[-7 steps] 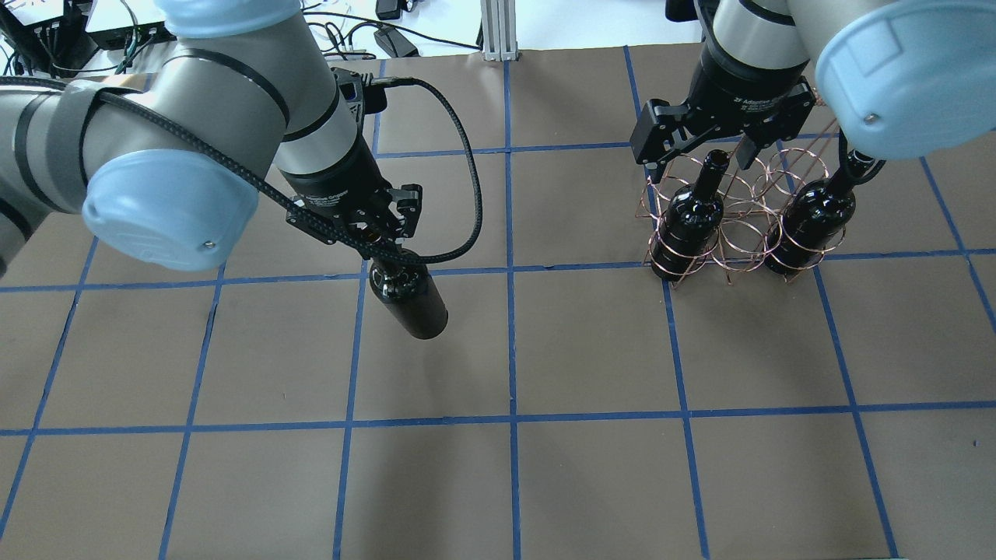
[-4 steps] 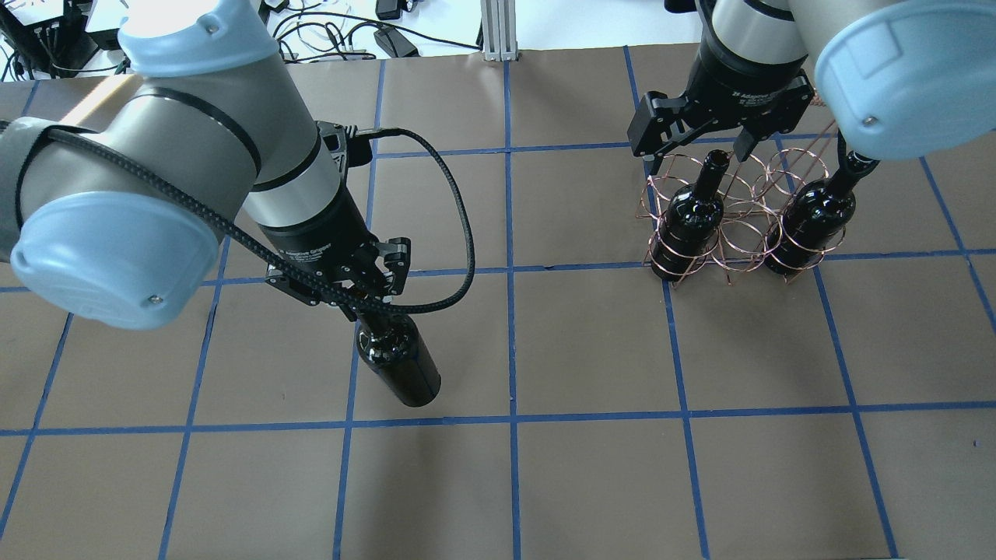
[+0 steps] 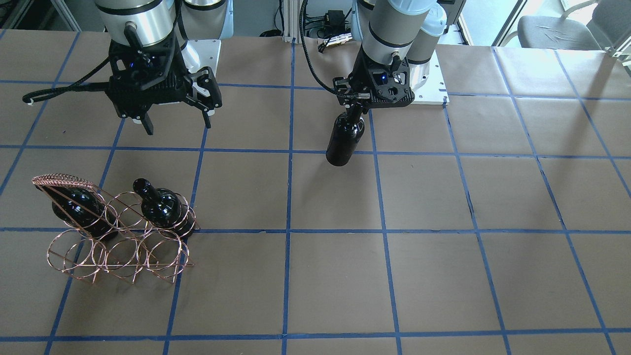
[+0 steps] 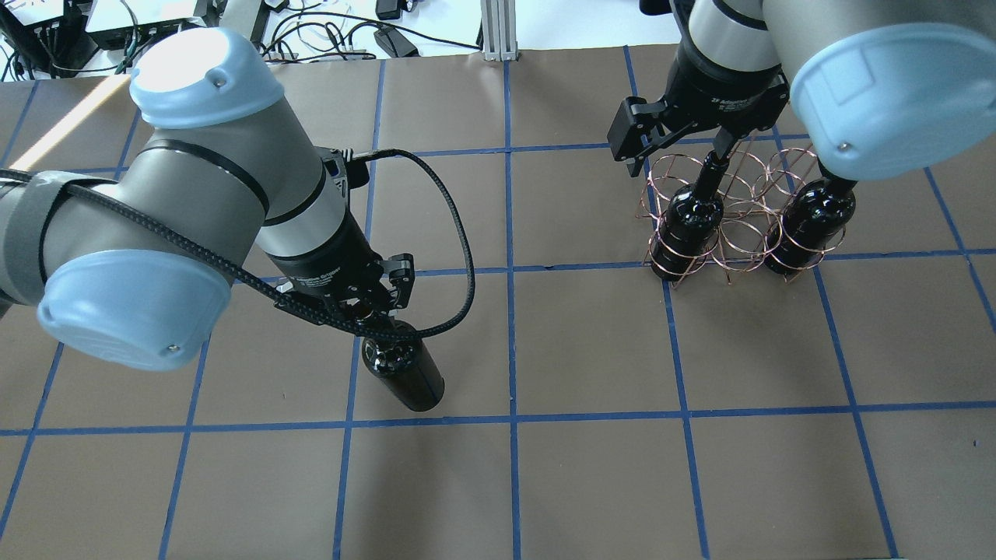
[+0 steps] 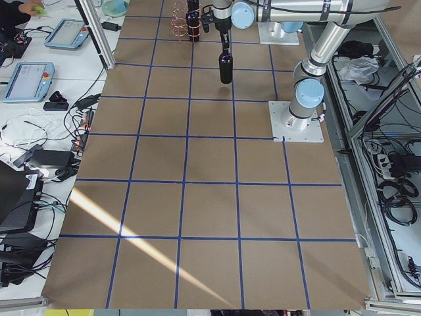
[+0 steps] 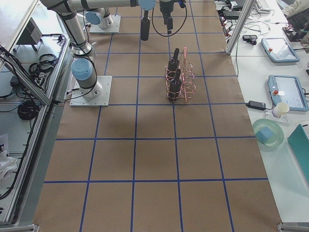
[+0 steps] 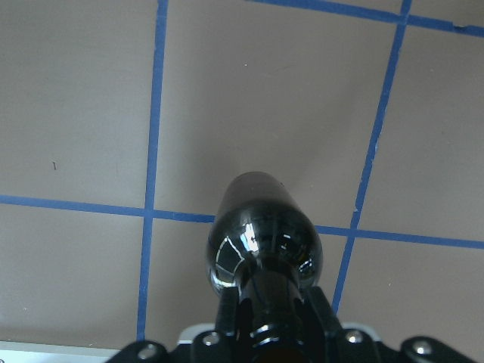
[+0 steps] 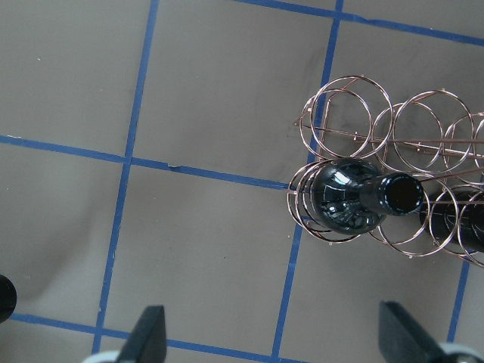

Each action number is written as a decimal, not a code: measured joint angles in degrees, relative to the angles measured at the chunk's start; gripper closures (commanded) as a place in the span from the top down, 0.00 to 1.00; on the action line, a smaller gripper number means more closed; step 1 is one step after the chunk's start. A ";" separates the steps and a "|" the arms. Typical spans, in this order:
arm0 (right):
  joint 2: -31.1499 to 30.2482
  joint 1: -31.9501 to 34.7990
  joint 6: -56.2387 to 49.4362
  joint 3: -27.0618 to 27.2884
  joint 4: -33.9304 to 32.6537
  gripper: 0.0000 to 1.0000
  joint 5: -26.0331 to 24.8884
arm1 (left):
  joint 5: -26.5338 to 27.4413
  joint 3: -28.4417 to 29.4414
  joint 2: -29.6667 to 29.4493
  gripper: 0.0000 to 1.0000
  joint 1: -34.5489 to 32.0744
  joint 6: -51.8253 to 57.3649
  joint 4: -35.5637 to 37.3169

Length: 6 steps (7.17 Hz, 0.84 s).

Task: Place wine into wine basket
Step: 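Carry the upright bottle toward the table center with the left gripper, then set the bottle down upright, open the left gripper and withdraw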

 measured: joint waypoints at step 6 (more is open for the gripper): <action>1.94 0.88 0.55 0.14 2.13 1.00 -0.03 | 0.21 -0.65 -1.41 0.00 -1.93 -0.38 2.16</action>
